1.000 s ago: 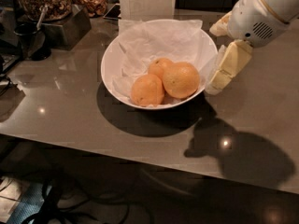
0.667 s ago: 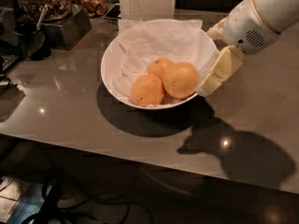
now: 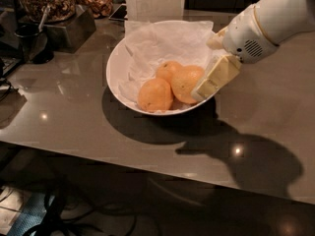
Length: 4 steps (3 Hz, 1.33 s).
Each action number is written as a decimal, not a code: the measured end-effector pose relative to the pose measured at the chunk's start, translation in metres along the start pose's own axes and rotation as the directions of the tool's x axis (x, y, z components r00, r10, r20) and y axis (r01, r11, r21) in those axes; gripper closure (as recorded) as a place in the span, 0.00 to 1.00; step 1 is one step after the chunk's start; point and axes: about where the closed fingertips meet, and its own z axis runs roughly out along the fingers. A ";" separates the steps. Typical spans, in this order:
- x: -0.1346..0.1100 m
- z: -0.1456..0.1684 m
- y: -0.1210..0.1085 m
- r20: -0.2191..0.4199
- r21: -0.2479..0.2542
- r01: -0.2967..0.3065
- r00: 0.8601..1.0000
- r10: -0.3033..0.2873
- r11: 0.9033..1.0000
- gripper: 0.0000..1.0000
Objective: Pick orange from white bowl
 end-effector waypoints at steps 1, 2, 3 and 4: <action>0.000 0.021 0.002 0.009 -0.070 -0.015 1.000 0.015 0.997 0.00; 0.002 0.043 0.004 0.013 -0.133 -0.037 0.999 0.039 0.990 0.05; 0.004 0.056 0.003 0.017 -0.155 -0.056 0.998 0.059 0.986 0.10; 0.011 0.064 0.000 0.010 -0.156 -0.084 0.996 0.087 0.984 0.13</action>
Offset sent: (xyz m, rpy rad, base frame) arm 0.0167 0.0346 -0.0568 0.0824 0.1880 0.0779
